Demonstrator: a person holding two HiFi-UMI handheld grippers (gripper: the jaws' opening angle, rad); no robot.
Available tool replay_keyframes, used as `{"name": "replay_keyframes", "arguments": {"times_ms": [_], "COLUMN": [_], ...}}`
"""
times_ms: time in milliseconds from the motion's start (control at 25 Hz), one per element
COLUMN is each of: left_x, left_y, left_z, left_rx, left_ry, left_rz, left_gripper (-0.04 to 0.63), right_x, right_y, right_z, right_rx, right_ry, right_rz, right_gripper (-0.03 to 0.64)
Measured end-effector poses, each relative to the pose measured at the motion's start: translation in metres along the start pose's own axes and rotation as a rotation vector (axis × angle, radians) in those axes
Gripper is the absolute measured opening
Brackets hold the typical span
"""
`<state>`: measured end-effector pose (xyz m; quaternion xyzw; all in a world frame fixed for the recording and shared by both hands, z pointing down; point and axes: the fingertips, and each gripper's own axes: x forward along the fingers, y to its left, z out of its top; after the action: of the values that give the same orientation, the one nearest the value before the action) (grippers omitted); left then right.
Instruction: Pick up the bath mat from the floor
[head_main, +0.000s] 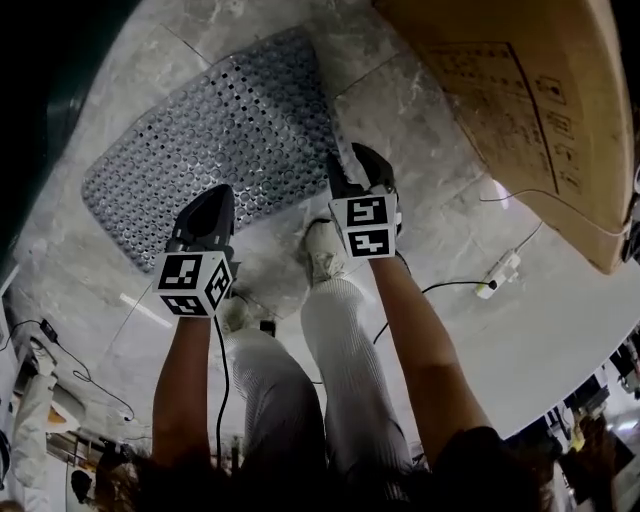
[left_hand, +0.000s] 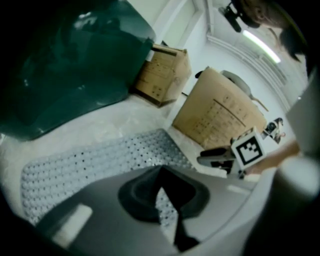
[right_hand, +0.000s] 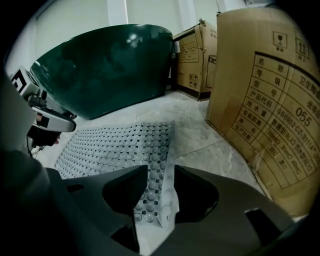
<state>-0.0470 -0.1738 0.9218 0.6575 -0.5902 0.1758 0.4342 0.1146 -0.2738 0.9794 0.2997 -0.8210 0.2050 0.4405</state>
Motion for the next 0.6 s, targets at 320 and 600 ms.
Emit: {"name": "replay_keyframes", "arguments": {"times_ms": [320, 600], "left_x": [0.039, 0.053], "left_y": [-0.007, -0.002], "left_z": [-0.024, -0.027], "left_rx": [0.021, 0.032], "left_ry": [-0.011, -0.024], "left_rz": [-0.017, -0.017], "left_gripper": [0.006, 0.006], "right_x": [0.029, 0.056], "right_y": [-0.012, -0.014], "right_z": [-0.029, -0.035], "right_rx": [0.010, 0.007], "right_ry": [-0.019, -0.009], "right_rz": [-0.006, 0.040], "right_gripper": [0.153, 0.160]}}
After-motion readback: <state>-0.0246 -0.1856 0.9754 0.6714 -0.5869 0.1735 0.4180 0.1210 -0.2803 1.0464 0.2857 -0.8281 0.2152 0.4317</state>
